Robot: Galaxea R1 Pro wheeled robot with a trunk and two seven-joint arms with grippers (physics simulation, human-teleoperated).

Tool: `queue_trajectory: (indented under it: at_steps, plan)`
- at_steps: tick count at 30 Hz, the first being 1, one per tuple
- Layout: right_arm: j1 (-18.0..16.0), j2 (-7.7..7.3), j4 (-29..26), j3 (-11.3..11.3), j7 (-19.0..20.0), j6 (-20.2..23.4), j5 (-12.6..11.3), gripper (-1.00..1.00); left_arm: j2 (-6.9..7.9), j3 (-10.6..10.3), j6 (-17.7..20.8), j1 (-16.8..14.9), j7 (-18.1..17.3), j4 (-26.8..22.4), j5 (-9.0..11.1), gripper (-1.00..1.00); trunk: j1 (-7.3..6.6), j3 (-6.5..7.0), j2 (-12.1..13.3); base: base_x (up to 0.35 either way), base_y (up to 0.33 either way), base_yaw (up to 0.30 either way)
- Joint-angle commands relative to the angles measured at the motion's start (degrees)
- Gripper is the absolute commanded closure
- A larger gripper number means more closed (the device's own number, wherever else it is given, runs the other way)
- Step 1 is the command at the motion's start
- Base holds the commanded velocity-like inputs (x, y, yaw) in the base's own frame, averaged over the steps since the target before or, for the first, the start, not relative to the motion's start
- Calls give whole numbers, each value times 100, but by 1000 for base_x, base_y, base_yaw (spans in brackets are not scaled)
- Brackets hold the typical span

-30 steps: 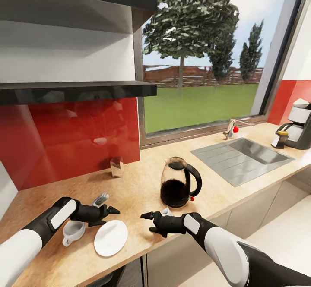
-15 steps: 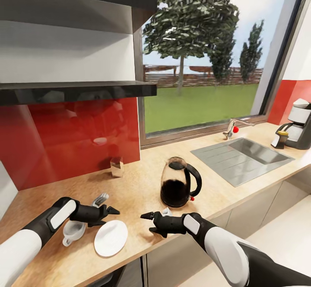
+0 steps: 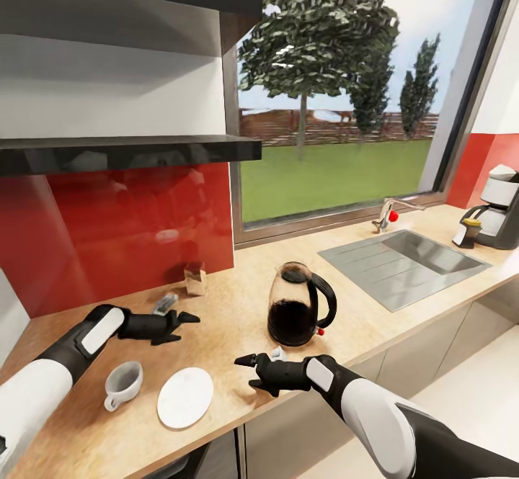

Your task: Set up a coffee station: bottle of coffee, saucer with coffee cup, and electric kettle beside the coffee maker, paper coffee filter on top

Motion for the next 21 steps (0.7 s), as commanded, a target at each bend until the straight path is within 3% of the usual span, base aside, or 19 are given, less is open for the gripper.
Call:
queue_trajectory:
  at_steps: [1,4,9,12,13,14,15,16,17,21]
  plan:
    - [0,1,-4,116,-30,30,8,-100,3,18,-6,-78,-75,-46,-47,-100,4,-12,-8,0,0,0]
    - [0,1,-4,124,-30,30,13,-100,26,136,46,-236,-312,-427,-36,-100,4,-12,-8,0,0,0]
    - [0,1,-31,140,-30,32,29,-100,71,392,265,-230,-745,-822,-41,-100,4,-12,-8,0,0,0]
    - [0,1,-131,156,-29,31,35,-100,209,479,278,-186,-1310,-1065,-48,-100,4,-12,-8,0,0,0]
    - [0,1,-238,158,-25,31,35,-100,300,487,261,-142,-1673,-1102,-58,-100,4,-12,-8,0,0,0]
    - [0,1,-417,159,17,31,35,-100,415,504,228,28,-2364,-1145,-95,-100,4,-12,-8,0,0,0]
    - [0,1,-433,159,53,31,35,-100,434,506,210,53,-2451,-1157,-100,-100,4,-12,-8,0,0,0]
    - [0,1,-497,160,462,29,34,-100,536,491,-38,141,-2737,-1217,-119,-100,4,-12,-8,0,0,0]
    - [0,1,-564,160,691,30,34,-100,566,485,-258,256,-2800,-1231,-130,-100,4,-12,-8,0,0,0]
    - [0,1,-759,173,829,30,34,-100,587,491,-603,523,-2839,-1243,-142,-100,4,-12,-8,0,0,0]
